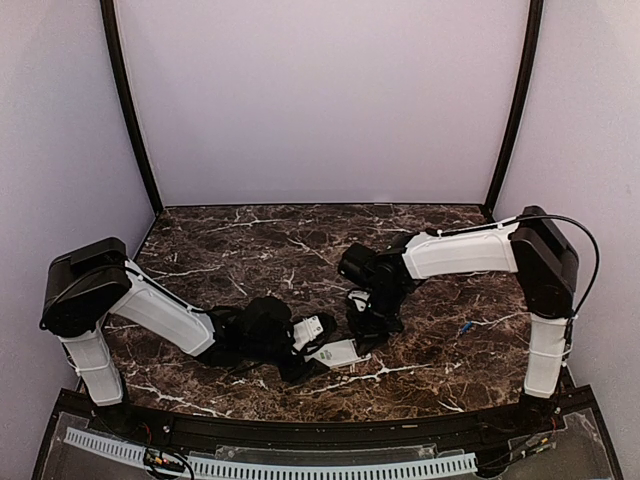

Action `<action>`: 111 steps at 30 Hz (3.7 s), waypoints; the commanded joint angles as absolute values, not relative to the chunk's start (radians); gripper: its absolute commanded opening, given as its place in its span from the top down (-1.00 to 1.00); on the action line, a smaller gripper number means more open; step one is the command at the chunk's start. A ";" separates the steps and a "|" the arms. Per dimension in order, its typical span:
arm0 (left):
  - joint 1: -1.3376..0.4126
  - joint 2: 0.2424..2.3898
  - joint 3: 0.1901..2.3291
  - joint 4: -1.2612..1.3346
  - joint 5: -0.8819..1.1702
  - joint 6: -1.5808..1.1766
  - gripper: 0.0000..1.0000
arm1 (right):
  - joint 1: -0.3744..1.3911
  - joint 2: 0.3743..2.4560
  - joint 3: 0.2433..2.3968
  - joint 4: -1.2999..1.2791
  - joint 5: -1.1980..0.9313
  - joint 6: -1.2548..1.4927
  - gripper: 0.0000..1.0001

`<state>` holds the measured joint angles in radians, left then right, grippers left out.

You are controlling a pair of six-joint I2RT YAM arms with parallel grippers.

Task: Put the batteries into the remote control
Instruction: Load the battery into the battery compartment, then press the battery in the battery compartment.

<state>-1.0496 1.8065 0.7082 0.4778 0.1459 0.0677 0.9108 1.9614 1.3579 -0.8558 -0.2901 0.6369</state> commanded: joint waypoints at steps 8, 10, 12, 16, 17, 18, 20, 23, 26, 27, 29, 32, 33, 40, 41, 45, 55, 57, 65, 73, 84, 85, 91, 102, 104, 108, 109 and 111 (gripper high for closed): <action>-1.042 1.849 0.696 0.360 0.154 0.049 -0.25 | 0.908 1.988 1.390 -0.948 -0.297 0.594 0.99; -1.042 1.850 0.696 0.360 0.153 0.048 -0.25 | 0.906 2.009 1.403 -0.946 -0.307 0.585 0.99; -1.042 1.850 0.696 0.360 0.153 0.049 -0.25 | 0.907 2.022 1.412 -0.949 -0.315 0.579 0.99; -1.042 1.850 0.696 0.360 0.153 0.049 -0.25 | 0.906 2.035 1.425 -0.938 -0.326 0.576 0.97; -1.042 1.851 0.696 0.360 0.154 0.050 -0.25 | 0.905 2.041 1.433 -0.936 -0.327 0.576 0.95; -1.042 1.851 0.698 0.360 0.154 0.050 -0.25 | 0.905 2.047 1.441 -0.934 -0.326 0.574 0.94; -1.042 1.851 0.698 0.360 0.152 0.049 -0.26 | 0.904 2.060 1.455 -0.933 -0.321 0.571 0.90; -1.042 1.852 0.698 0.360 0.152 0.049 -0.26 | 0.900 2.071 1.465 -0.926 -0.310 0.568 0.78; -1.042 1.851 0.698 0.360 0.152 0.051 -0.26 | 0.892 2.076 1.471 -0.919 -0.295 0.570 0.74; -1.042 1.851 0.698 0.360 0.152 0.051 -0.26 | 0.889 2.076 1.471 -0.914 -0.288 0.573 0.74; -1.042 1.852 0.698 0.360 0.152 0.051 -0.26 | 0.886 2.071 1.473 -0.910 -0.277 0.578 0.73; -1.042 1.851 0.698 0.359 0.152 0.052 -0.26 | 0.884 2.067 1.472 -0.904 -0.268 0.581 0.73; -1.043 1.851 0.698 0.359 0.152 0.052 -0.26 | 0.885 2.068 1.470 -0.904 -0.267 0.583 0.71; -1.042 1.851 0.698 0.360 0.152 0.051 -0.26 | 0.885 2.050 1.468 -0.913 -0.272 0.580 0.53; -1.042 1.851 0.698 0.360 0.152 0.052 -0.26 | 0.885 2.046 1.469 -0.921 -0.270 0.577 0.50; -1.042 1.852 0.698 0.360 0.153 0.050 -0.26 | 0.885 2.020 1.471 -0.952 -0.269 0.566 0.45; -1.042 1.853 0.698 0.362 0.154 0.050 -0.26 | 0.883 1.927 1.415 -0.995 -0.281 0.569 0.43; -1.042 1.852 0.698 0.361 0.153 0.049 -0.26 | 0.882 1.913 1.402 -0.996 -0.287 0.573 0.46; -1.042 1.853 0.698 0.362 0.153 0.047 -0.26 | 0.882 1.889 1.327 -0.893 -0.363 0.611 0.57; -1.042 1.853 0.698 0.362 0.153 0.048 -0.26 | 0.883 1.901 1.309 -0.856 -0.381 0.618 0.59; -1.042 1.854 0.698 0.365 0.153 0.047 -0.26 | 0.882 1.927 1.308 -0.850 -0.373 0.614 0.73; -1.042 1.855 0.698 0.365 0.153 0.046 -0.26 | 0.882 1.930 1.309 -0.854 -0.370 0.612 0.74; -1.042 1.855 0.696 0.366 0.154 0.045 -0.26 | 0.882 1.935 1.316 -0.870 -0.345 0.609 0.74; -1.041 1.856 0.697 0.366 0.154 0.045 -0.26 | 0.882 1.952 1.318 -0.853 -0.358 0.606 0.75; -1.041 1.856 0.696 0.366 0.155 0.045 -0.26 | 0.882 1.954 1.319 -0.850 -0.357 0.606 0.77; -1.040 1.857 0.698 0.367 0.155 0.046 -0.26 | 0.882 1.967 1.326 -0.848 -0.357 0.604 0.79; -1.040 1.858 0.698 0.367 0.155 0.046 -0.26 | 0.882 1.971 1.327 -0.848 -0.358 0.603 0.80; -1.040 1.856 0.698 0.367 0.155 0.044 -0.26 | 0.882 1.978 1.331 -0.844 -0.359 0.603 0.82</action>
<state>-1.0473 1.8141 0.7139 0.4835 0.1505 0.0666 0.8871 1.9388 1.3220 -0.8585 -0.3653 0.6079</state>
